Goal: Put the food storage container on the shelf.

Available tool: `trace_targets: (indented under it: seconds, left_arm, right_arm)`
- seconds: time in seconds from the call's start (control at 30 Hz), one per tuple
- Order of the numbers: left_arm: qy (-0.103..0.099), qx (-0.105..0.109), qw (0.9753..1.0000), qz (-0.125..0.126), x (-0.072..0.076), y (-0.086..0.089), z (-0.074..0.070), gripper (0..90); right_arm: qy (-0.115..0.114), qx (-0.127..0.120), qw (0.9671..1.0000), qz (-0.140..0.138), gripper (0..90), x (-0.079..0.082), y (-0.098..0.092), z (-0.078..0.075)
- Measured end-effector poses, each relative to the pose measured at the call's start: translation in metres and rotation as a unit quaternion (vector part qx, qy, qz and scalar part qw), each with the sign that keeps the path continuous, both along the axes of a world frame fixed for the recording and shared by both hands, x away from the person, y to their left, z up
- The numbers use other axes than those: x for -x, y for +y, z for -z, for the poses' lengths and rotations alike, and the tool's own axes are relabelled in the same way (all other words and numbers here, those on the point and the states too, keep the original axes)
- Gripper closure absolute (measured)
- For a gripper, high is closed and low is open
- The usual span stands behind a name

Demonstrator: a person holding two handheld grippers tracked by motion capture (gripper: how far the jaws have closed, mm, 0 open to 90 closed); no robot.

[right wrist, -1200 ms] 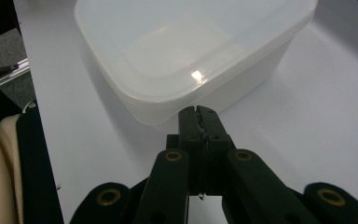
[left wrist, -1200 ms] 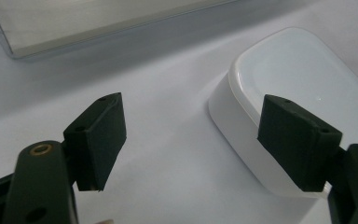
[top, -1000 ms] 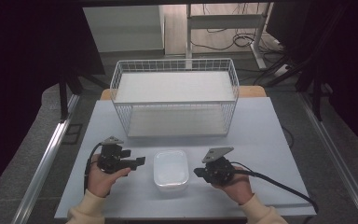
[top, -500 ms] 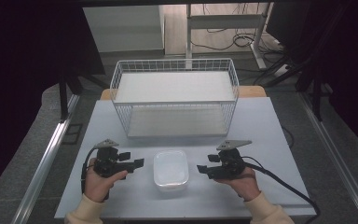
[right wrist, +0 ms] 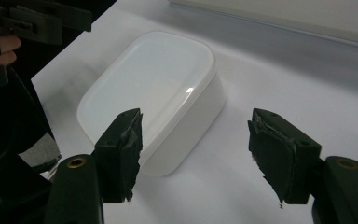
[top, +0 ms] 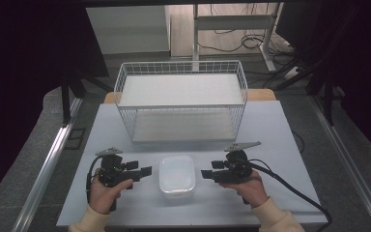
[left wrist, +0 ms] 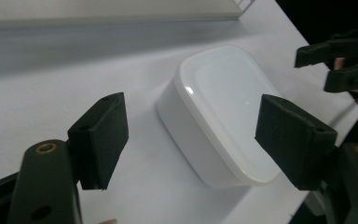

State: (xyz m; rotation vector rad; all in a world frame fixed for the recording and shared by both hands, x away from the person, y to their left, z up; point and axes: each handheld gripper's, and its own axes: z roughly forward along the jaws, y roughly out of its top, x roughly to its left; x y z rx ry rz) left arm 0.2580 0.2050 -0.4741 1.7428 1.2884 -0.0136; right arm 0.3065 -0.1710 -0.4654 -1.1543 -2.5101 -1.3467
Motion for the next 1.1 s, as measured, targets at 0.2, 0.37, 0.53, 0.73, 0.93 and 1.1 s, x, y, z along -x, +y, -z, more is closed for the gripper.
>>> trace_targets:
  seconds: [0.2, 0.37, 0.53, 0.73, 0.93, 1.1]
  left_arm:
    - [0.019, 0.025, 0.9994, 0.011, 0.001, -0.003, 0.005, 25.3]
    - [0.031, 0.035, 0.9987, 0.020, -0.001, -0.009, 0.010, 26.3]
    - [0.045, 0.041, 0.9977, 0.029, -0.005, -0.016, 0.018, 30.2]
    - [0.063, 0.061, 0.9956, 0.033, -0.010, -0.022, 0.025, 33.9]
    - [0.083, 0.078, 0.9929, 0.034, -0.014, -0.025, 0.033, 37.6]
    - [0.104, 0.096, 0.9889, 0.044, -0.016, -0.027, 0.041, 42.0]
  right_arm:
    - [0.009, -0.004, 0.9999, -0.010, 34.9, -0.004, 0.010, -0.002]
    - [0.038, -0.024, 0.9988, -0.020, 35.0, -0.011, 0.023, 0.003]
    - [0.062, -0.017, 0.9979, -0.006, 36.8, -0.017, 0.028, 0.013]
    - [0.074, -0.016, 0.9971, -0.006, 38.7, -0.017, 0.034, 0.019]
    - [0.086, -0.020, 0.9961, -0.001, 41.6, -0.018, 0.037, 0.024]
    - [0.097, -0.022, 0.9950, 0.001, 44.4, -0.018, 0.038, 0.026]
